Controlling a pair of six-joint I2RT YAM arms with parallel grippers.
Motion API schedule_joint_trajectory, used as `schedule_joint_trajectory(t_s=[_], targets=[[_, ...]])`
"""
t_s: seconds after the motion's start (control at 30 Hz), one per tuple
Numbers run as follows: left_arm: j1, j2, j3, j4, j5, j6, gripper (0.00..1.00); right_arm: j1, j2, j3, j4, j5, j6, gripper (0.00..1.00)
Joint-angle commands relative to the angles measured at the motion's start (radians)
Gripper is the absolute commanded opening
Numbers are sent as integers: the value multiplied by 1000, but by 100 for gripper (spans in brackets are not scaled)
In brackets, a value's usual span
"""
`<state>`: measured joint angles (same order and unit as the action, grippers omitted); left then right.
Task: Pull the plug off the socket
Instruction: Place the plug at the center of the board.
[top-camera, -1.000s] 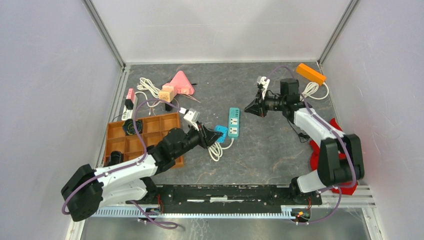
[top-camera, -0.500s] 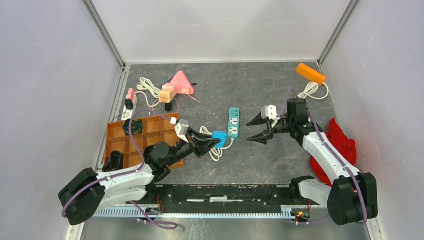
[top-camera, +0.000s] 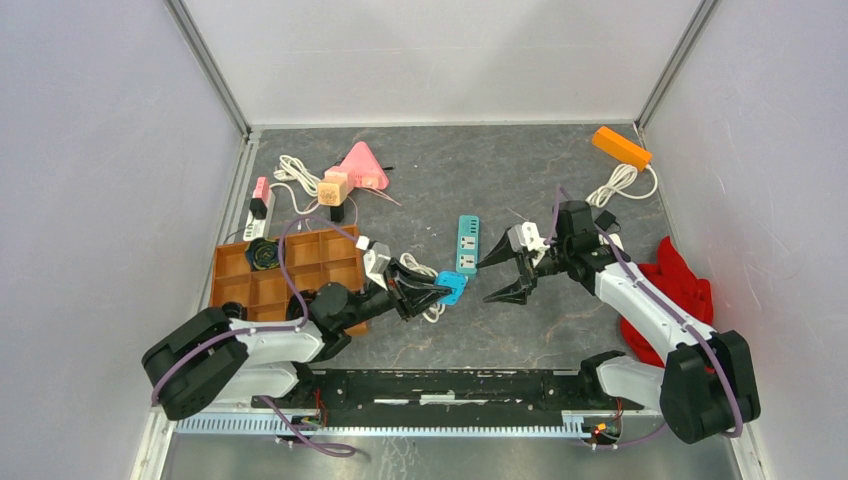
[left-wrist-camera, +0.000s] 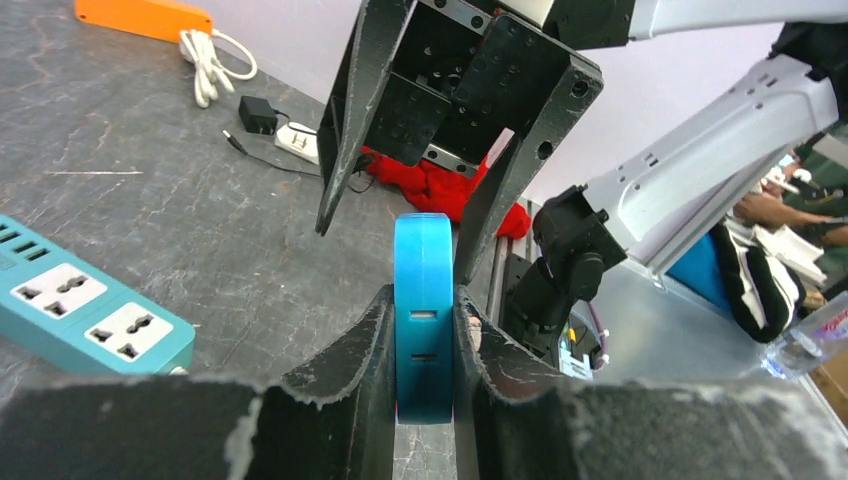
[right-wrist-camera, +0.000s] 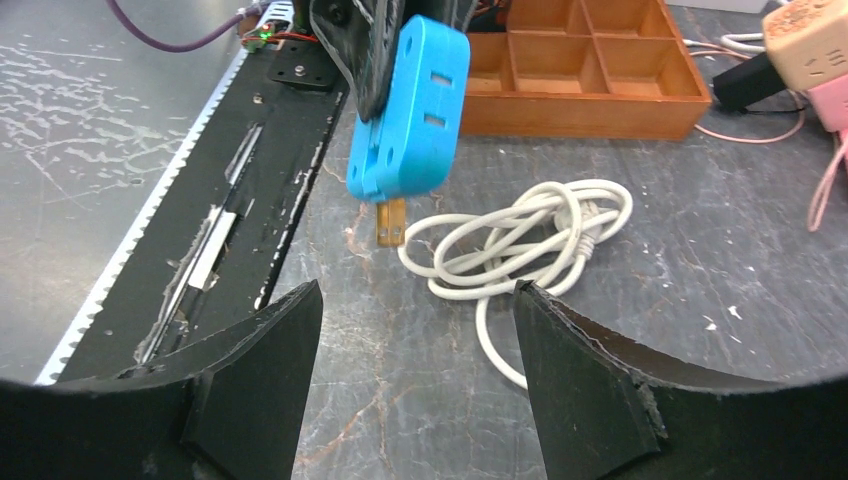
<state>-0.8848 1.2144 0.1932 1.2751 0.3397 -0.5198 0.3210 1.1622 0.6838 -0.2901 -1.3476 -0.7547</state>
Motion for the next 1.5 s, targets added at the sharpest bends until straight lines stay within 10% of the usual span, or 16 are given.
schedule_joint_trajectory(t_s=[0.0, 0.9, 1.47], targets=[[0, 36, 65, 31, 91, 101, 15, 37, 11, 14, 35, -15, 38, 77], [-2, 40, 176, -324, 102, 342, 22, 140, 94, 34, 35, 58, 74, 57], [-2, 42, 164, -277, 81, 284, 42, 147, 112, 60, 32, 116, 102, 0]])
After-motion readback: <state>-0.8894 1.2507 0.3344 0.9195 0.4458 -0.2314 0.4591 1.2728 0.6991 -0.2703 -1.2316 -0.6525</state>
